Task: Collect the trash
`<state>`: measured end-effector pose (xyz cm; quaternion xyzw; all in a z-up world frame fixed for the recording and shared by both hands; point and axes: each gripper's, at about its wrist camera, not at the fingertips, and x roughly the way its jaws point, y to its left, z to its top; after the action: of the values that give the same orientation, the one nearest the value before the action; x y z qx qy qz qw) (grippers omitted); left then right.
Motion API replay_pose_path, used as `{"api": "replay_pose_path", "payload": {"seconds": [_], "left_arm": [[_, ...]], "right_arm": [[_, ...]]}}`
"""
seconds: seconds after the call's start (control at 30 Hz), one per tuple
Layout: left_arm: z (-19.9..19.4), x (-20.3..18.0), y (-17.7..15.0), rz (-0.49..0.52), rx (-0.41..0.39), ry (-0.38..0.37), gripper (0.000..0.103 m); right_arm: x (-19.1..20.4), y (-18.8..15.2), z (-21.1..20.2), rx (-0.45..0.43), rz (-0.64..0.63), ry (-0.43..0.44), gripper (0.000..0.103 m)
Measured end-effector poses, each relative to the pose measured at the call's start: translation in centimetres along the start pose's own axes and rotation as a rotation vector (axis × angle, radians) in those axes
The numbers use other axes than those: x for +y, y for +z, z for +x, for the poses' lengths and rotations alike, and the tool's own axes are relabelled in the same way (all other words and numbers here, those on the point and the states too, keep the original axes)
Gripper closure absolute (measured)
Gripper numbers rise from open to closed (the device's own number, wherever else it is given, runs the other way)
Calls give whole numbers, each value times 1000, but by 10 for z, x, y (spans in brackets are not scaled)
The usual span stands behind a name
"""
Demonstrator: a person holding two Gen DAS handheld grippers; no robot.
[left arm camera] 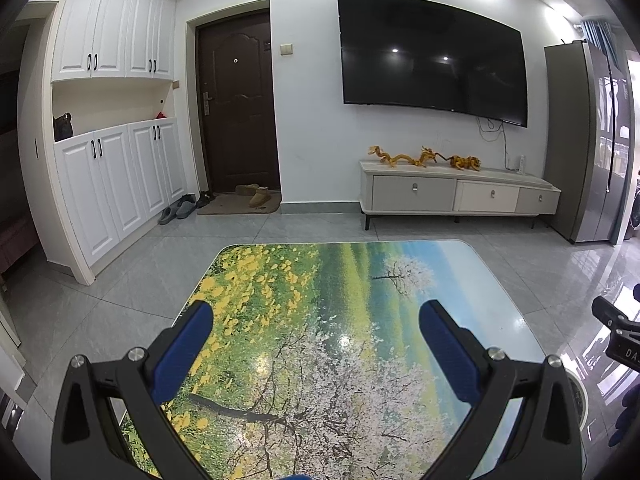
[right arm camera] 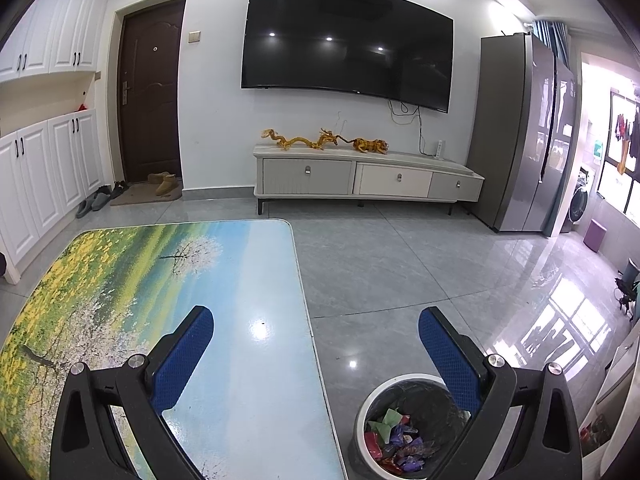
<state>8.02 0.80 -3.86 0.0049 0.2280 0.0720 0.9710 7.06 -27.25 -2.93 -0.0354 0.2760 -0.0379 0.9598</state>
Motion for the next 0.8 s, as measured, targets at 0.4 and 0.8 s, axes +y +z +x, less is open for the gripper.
{"api": "replay_pose_path", "payload": {"seconds": [0.4,0.8], "left_arm": [[0,1,-1,-1,2,-3,0],[0,-1,0,2,2,-11,0]], "right_arm": [[1,1,-2,-3,-12,1,0],[3,2,-1,-3,-20,1,0]]}}
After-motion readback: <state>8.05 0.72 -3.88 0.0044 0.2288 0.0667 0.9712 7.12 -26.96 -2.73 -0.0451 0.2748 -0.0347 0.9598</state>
